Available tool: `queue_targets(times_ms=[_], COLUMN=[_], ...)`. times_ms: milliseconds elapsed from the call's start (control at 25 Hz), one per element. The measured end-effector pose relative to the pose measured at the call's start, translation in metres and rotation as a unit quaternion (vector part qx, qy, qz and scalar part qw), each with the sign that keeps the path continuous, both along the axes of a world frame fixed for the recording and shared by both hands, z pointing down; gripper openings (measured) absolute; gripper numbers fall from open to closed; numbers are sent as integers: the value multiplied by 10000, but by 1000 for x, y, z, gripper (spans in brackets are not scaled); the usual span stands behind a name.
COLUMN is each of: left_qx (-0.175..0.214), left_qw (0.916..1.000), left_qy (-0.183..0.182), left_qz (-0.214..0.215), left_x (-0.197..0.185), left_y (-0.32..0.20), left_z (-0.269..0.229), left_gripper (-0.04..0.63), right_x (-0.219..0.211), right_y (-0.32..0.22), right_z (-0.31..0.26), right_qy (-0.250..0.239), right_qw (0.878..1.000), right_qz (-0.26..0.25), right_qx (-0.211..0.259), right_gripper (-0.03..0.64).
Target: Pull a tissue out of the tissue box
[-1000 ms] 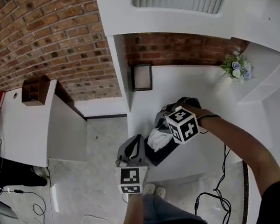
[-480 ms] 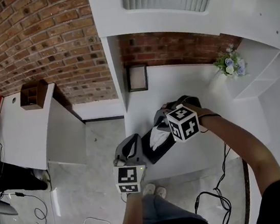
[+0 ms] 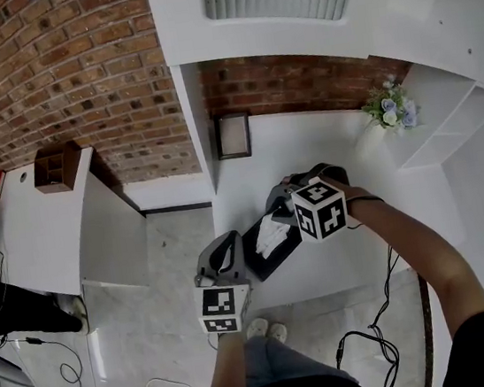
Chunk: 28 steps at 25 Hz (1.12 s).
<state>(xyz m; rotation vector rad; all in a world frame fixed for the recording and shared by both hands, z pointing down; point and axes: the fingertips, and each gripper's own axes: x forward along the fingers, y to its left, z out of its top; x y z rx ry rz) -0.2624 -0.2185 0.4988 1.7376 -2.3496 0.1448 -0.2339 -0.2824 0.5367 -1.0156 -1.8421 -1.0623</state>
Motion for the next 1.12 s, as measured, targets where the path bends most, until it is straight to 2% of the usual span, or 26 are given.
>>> queue_targets(times_ms=[480,800,960,1120], left_qx=[62,112,150,193], left_qw=[9999,9997,9996,9993], left_qy=[-81,-169,-226,-299], left_qz=[77,123,108,76], left_x=[7,9,7,4], left_y=[3,5,8,9], left_z=[-11,-20,-26,-32], left_gripper=[8,8,8,8], right_x=[0,6,13,24], right_y=[-2,-1,-4,-16], right_z=[-33,-59,-72,-91], right_qy=[-523,-956,-1301,-1919], right_qw=[9974,9902,9795,9544], right_qz=[441,866,1296,1926], right_qx=[-219,-544,-834,-1236], right_gripper=[0,0,0,0])
